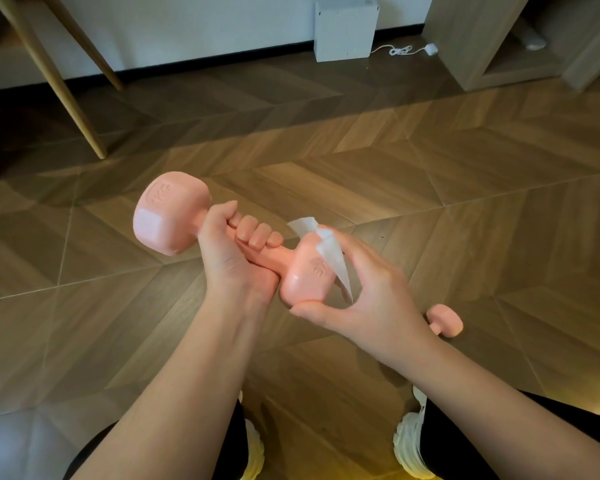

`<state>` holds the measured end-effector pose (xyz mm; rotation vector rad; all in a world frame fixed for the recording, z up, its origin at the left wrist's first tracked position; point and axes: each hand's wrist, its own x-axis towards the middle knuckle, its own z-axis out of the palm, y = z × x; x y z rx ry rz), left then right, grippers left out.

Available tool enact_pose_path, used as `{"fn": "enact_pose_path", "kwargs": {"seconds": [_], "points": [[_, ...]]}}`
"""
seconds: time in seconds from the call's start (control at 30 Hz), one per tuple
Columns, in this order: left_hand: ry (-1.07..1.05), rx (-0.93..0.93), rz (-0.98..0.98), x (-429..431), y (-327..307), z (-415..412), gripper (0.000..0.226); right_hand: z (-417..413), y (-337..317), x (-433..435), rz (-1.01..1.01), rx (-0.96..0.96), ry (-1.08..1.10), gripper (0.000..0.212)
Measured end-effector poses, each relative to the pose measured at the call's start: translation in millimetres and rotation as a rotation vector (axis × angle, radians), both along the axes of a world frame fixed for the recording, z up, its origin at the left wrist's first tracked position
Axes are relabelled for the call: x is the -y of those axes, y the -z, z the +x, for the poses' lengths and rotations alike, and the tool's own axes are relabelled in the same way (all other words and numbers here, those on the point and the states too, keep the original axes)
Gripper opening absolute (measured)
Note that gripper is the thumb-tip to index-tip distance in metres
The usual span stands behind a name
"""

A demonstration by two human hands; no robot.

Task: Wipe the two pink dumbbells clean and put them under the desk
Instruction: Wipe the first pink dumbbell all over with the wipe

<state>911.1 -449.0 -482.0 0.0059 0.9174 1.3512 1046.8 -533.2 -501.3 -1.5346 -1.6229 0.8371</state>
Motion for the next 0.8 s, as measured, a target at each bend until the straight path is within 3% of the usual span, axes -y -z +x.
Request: {"fn": "enact_pose_path", "kwargs": {"seconds": [0.13,0.23,0.33,0.5,0.63,0.7,0.8], "points": [[0.000,0.002,-0.003,-1.6,-1.0,-1.8,0.035,6.5,-2.0,-2.7,-0.072,-0.079,-0.069,0.086],[0.000,0.022,-0.007,-4.1,-0.9,-6.0,0.037,16.5,-7.2,-7.1,-0.228,-0.356,-0.222,0.062],[0.021,0.037,0.006,-5.1,-0.1,-9.3,0.037,20.6,-9.1,-10.6,-0.219,-0.510,-0.096,0.039],[0.056,0.040,0.036,-4.1,-0.3,-9.0,0.037,21.2,-6.1,-13.5,-0.239,-0.487,-0.010,0.024],[0.071,0.077,0.042,-3.1,-1.7,-9.6,0.042,17.8,-12.2,-9.8,-0.074,-0.565,-0.028,0.017],[0.073,0.081,0.043,-2.7,-2.0,-8.9,0.041,17.1,-13.0,-11.5,-0.054,-0.555,0.073,0.007],[0.076,0.089,0.044,-2.6,-3.0,-7.8,0.041,28.2,-8.9,-18.8,-0.073,-0.350,0.321,0.015]]}}
